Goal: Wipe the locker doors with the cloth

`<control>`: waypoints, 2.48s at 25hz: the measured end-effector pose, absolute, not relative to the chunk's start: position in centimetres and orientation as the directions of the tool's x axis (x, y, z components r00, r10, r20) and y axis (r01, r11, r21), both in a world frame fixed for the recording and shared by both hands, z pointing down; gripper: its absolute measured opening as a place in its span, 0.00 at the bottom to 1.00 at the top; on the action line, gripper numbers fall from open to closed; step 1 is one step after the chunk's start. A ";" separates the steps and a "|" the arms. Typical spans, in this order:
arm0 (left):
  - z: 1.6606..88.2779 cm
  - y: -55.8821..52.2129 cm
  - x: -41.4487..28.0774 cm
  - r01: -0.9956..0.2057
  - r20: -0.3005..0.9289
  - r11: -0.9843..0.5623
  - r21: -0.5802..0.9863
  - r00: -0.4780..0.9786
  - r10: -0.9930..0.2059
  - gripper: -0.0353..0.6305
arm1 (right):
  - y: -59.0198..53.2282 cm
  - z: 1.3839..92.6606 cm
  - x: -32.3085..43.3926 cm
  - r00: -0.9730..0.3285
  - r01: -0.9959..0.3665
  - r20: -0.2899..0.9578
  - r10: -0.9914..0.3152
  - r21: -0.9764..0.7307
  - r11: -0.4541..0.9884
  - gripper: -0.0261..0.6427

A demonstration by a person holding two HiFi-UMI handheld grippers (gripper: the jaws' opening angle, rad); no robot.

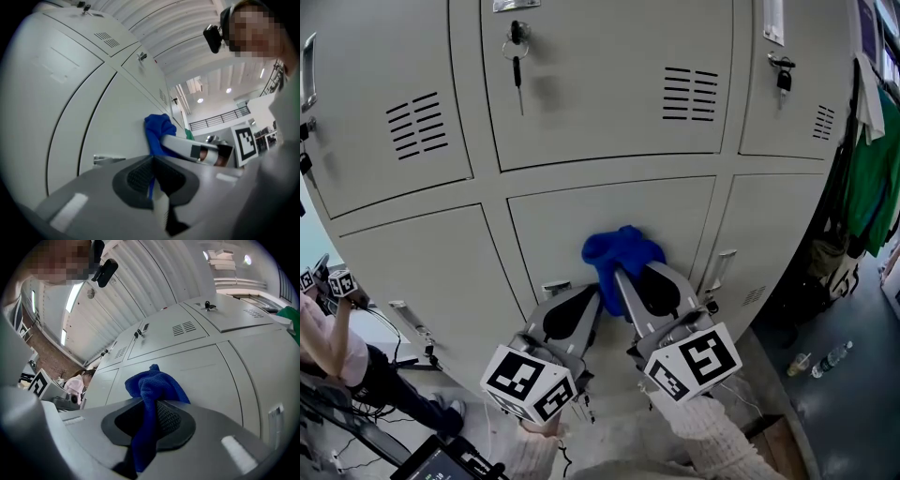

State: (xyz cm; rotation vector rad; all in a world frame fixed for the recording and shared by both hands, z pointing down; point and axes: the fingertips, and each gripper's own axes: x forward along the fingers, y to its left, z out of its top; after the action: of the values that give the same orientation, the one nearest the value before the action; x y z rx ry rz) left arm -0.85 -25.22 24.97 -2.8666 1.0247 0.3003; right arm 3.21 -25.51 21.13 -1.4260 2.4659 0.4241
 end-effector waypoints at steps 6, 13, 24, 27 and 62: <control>28.9 -25.0 -1.9 -0.657 -0.156 -0.751 0.059 0.737 -0.657 0.06 | -25.6 25.5 2.8 -0.492 -0.867 -0.290 -0.821 0.083 0.491 0.13; 32.5 -24.3 -2.2 -0.663 -0.085 -0.741 0.106 0.737 -0.671 0.06 | -25.8 29.6 2.3 -0.502 -0.862 -0.205 -0.840 0.047 0.504 0.13; 38.1 -23.7 -2.2 -0.656 0.021 -0.726 0.205 0.745 -0.667 0.06 | -26.0 37.1 1.6 -0.513 -0.857 -0.041 -0.858 -0.032 0.514 0.13; 39.5 -23.7 -2.1 -0.659 0.046 -0.718 0.224 0.743 -0.667 0.06 | -26.1 39.1 1.8 -0.509 -0.859 0.000 -0.860 -0.050 0.509 0.13; 24.1 -25.0 4.6 -0.546 -0.217 -0.837 -0.045 0.823 -0.525 0.06 | -25.0 22.0 10.4 -0.392 -0.919 -0.305 -0.868 0.088 0.384 0.13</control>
State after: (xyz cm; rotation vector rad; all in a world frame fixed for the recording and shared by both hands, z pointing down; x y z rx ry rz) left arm 4.61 -25.01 24.06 -2.8988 0.8540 0.2995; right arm 10.36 -24.99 21.99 -1.5963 2.4331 0.3595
